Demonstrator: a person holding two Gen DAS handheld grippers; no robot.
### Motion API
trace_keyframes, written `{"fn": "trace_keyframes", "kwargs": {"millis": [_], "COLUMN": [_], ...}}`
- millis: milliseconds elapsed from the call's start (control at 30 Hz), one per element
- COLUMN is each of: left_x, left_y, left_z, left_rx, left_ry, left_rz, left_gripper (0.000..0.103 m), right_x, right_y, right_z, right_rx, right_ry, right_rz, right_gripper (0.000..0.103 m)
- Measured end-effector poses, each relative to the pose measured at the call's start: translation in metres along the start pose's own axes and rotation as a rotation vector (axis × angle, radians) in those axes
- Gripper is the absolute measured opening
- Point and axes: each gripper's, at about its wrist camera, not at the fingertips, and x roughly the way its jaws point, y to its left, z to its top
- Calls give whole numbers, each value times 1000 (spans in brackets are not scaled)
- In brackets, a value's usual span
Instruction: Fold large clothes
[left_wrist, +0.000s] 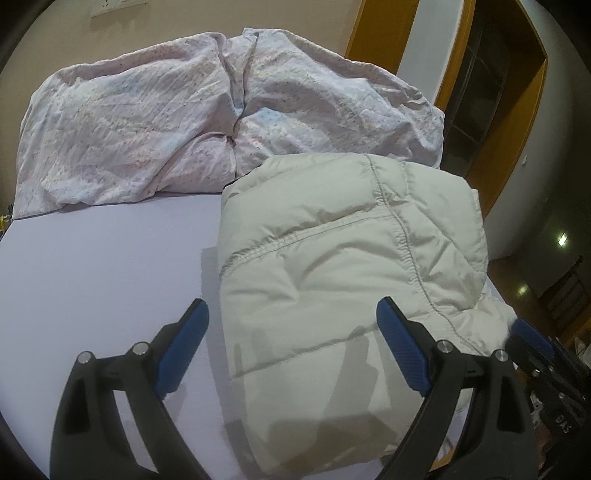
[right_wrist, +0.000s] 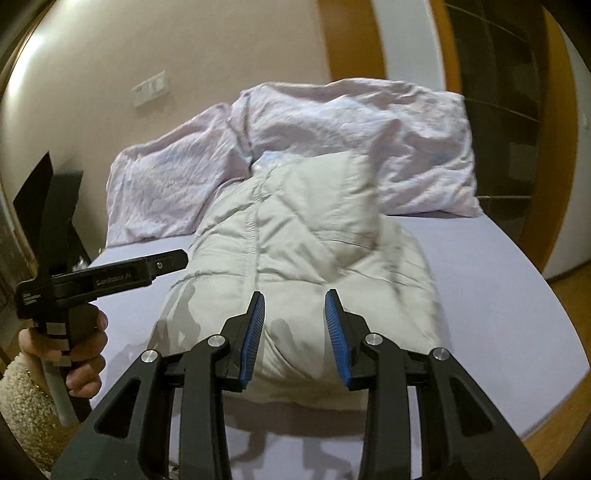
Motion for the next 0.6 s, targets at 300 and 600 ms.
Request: {"fn": "trace_keyframes", "kwargs": {"millis": [300, 600], "left_x": [18, 30], "left_y": [2, 0], "left_z": [5, 6], "left_rx": [15, 51], "left_ry": [10, -9], "left_rz": [28, 41], "left_gripper": [92, 94], "right_x": [43, 78], "right_y": [10, -1], "right_z": [23, 38], "right_rx": [-64, -86], "right_ry": [10, 19], "right_rz": [5, -26], "right_gripper": [36, 36]}}
